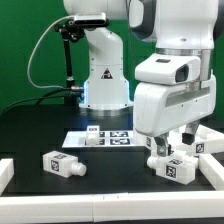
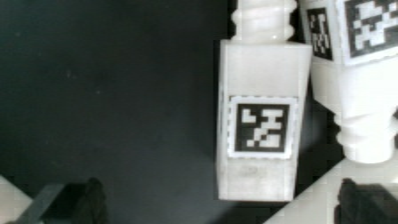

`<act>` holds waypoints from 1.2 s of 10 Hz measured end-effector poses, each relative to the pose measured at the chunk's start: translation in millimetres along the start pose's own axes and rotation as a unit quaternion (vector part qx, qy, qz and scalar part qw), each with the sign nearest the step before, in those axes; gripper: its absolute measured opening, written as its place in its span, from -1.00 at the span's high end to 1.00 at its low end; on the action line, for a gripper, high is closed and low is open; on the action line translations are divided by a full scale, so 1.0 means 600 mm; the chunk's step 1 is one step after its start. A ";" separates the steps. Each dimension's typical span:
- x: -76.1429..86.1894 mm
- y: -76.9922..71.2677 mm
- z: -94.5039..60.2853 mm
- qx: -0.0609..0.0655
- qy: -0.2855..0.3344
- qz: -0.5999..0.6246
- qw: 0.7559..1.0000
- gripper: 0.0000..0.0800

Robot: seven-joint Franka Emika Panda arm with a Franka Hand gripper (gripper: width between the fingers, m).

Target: Assemble one leg

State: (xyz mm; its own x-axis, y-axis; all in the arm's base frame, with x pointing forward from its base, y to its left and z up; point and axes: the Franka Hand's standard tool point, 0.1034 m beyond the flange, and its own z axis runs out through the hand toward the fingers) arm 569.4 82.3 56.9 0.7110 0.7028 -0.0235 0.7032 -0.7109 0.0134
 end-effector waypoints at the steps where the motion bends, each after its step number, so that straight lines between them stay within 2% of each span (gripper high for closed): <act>1: 0.010 -0.007 0.012 0.001 0.002 0.006 1.000 -0.62; 3: 0.024 -0.012 0.044 0.001 0.010 0.002 1.000 -0.62; 6: 0.025 -0.011 0.075 0.006 0.008 0.004 1.000 -0.62; 8: 0.025 -0.012 0.081 0.006 0.008 0.003 1.000 -0.62; 9: 0.025 -0.012 0.081 0.007 0.008 0.003 1.000 -0.32; 10: 0.025 -0.012 0.082 0.007 0.008 0.003 1.000 -0.32; 11: 0.025 -0.012 0.082 0.007 0.008 0.003 1.000 0.03; 12: 0.025 -0.012 0.081 0.006 0.008 0.003 1.000 0.27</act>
Offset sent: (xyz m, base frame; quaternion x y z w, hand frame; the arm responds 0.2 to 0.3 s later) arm 0.0150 0.0057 -0.0281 -0.0028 0.0217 0.0160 0.9996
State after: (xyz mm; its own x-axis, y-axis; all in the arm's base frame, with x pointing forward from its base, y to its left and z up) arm 574.6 96.8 7.6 0.7157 0.6984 -0.0074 0.6984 -0.7157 0.0005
